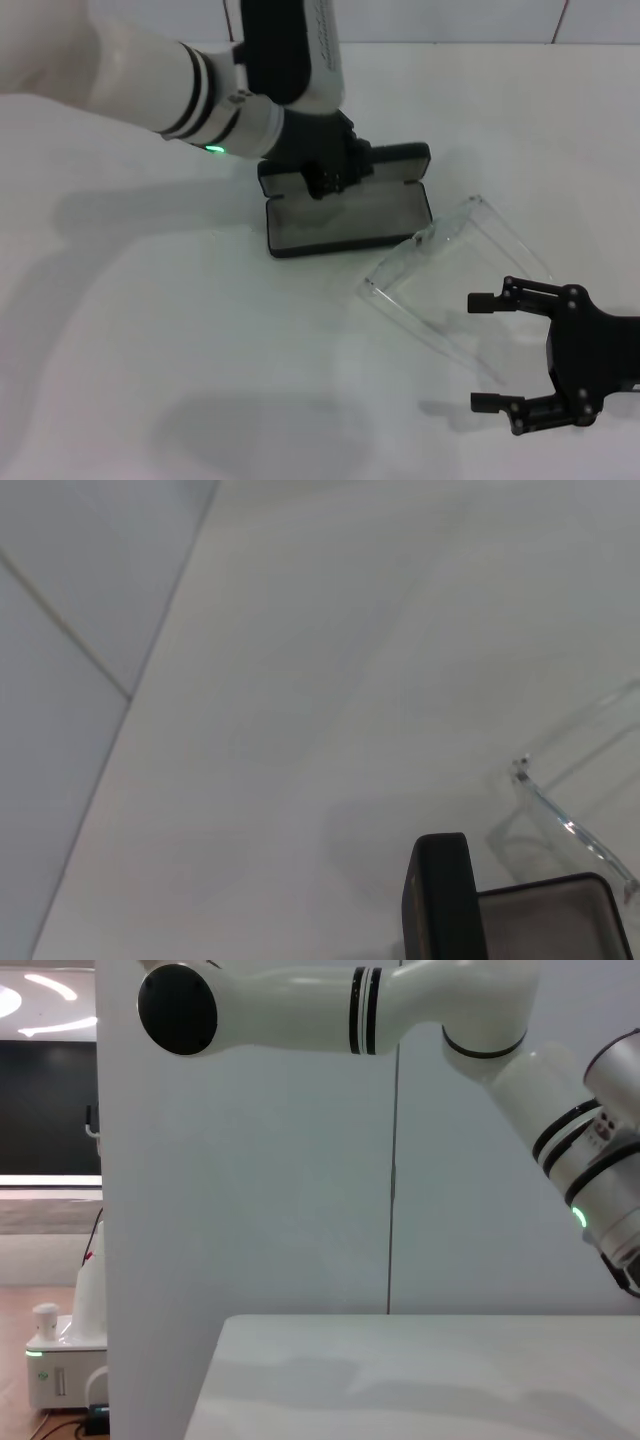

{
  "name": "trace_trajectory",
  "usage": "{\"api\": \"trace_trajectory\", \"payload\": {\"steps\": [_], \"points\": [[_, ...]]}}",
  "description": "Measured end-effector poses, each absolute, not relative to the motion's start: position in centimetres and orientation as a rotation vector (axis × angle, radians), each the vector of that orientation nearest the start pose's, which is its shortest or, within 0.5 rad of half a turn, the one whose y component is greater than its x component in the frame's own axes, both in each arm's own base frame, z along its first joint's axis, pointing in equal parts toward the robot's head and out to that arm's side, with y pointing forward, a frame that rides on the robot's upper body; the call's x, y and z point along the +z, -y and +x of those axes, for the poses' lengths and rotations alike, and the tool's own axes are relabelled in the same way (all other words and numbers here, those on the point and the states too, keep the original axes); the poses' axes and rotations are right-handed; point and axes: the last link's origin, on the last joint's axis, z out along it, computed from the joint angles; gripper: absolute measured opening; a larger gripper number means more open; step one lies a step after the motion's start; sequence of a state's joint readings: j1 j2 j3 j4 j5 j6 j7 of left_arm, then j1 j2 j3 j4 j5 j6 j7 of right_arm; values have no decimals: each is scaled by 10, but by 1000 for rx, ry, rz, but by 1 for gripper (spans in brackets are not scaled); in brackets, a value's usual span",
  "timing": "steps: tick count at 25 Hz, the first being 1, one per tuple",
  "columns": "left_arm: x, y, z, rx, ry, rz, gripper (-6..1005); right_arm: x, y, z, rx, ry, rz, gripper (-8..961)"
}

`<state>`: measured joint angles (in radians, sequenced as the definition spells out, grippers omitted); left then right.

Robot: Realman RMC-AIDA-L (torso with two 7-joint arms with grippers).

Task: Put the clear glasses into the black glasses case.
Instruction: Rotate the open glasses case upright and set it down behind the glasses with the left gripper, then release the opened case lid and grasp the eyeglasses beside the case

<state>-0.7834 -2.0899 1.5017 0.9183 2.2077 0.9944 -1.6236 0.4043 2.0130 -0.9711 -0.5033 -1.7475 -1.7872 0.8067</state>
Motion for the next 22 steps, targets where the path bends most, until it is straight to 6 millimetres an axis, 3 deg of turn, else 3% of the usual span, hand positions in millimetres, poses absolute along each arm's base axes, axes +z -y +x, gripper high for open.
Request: {"api": "trace_trajectory", "payload": {"steps": [12, 19, 22], "points": [[-84, -391, -136, 213, -370, -2805, 259, -13, -255, 273, 938, 21, -2866, 882], [-66, -380, -129, 23, -313, -2753, 272, -10, -257, 274, 934, 27, -2852, 882], [-56, -372, -130, -98, -239, -2732, 381, -3, -264, 270, 913, 66, -2852, 882]]}}
